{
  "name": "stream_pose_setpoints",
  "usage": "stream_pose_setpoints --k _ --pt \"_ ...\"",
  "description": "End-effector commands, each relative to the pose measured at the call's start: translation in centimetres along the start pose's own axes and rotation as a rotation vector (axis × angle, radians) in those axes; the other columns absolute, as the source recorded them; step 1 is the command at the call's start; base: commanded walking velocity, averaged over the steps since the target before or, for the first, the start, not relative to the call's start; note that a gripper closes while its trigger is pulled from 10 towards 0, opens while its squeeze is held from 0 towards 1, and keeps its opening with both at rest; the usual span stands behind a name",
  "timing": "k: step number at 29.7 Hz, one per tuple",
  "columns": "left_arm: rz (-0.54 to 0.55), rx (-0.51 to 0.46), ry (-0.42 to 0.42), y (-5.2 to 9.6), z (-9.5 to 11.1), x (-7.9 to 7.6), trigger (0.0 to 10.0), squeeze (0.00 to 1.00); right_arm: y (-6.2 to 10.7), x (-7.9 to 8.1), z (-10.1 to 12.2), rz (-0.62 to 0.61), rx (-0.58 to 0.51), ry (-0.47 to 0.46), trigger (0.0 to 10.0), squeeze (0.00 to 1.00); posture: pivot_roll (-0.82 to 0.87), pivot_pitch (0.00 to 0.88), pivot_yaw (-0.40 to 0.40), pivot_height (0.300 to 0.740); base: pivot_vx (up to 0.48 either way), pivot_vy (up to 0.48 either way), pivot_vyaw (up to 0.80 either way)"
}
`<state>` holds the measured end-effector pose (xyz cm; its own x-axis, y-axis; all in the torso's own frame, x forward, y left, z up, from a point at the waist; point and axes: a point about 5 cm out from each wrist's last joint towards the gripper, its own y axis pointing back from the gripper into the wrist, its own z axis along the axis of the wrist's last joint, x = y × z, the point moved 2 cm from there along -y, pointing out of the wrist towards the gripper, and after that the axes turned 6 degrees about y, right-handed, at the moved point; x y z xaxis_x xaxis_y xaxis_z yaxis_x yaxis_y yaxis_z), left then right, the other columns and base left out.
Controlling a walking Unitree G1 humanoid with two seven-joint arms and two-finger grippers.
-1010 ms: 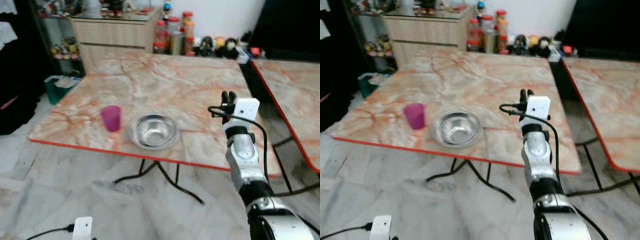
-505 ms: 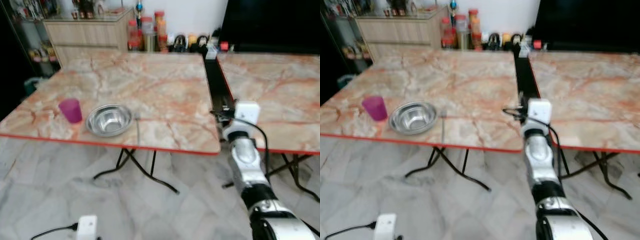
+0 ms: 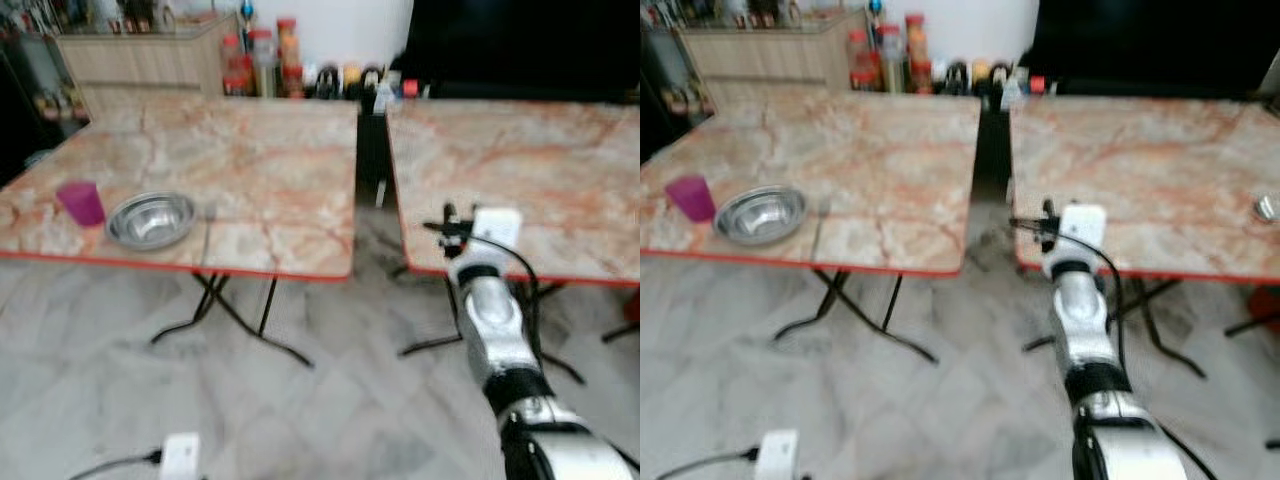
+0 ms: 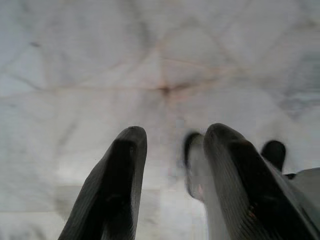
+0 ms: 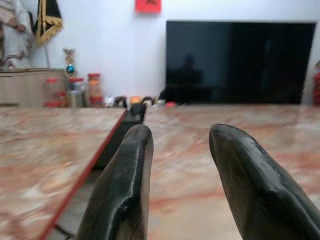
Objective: Setting the table
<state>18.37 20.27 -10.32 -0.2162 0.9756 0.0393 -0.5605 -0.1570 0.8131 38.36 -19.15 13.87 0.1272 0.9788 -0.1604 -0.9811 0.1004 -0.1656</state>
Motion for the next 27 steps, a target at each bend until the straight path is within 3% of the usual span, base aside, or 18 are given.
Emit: stream_pose_setpoints --k 1,6,19,27 --pt "0.024 -0.009 0.000 -0.1 0.4 1.0 10.0 0.00 -0.3 0.9 0.4 0.020 0.002 -0.009 10.0 0.00 0.05 0.000 -0.020 0.728 0.000 -0.379 0.00" --pt "0.027 -0.017 0.009 -0.1 0.8 1.0 10.0 0.00 -0.3 1.2 0.3 0.027 0.010 -0.011 10.0 0.00 0.06 0.000 -0.026 0.728 0.000 -0.375 0.00" --pt "0.013 -0.048 0.067 -0.2 1.6 0.7 10.0 0.00 -0.6 1.9 0.5 0.048 0.023 -0.018 10.0 0.00 0.06 0.000 -0.032 0.728 0.000 0.000 0.00" --pt "0.015 -0.038 0.072 -0.2 1.3 0.7 10.0 0.00 -0.4 2.8 0.2 0.079 0.046 -0.011 10.0 0.00 0.06 0.000 -0.033 0.728 0.325 0.000 0.00"
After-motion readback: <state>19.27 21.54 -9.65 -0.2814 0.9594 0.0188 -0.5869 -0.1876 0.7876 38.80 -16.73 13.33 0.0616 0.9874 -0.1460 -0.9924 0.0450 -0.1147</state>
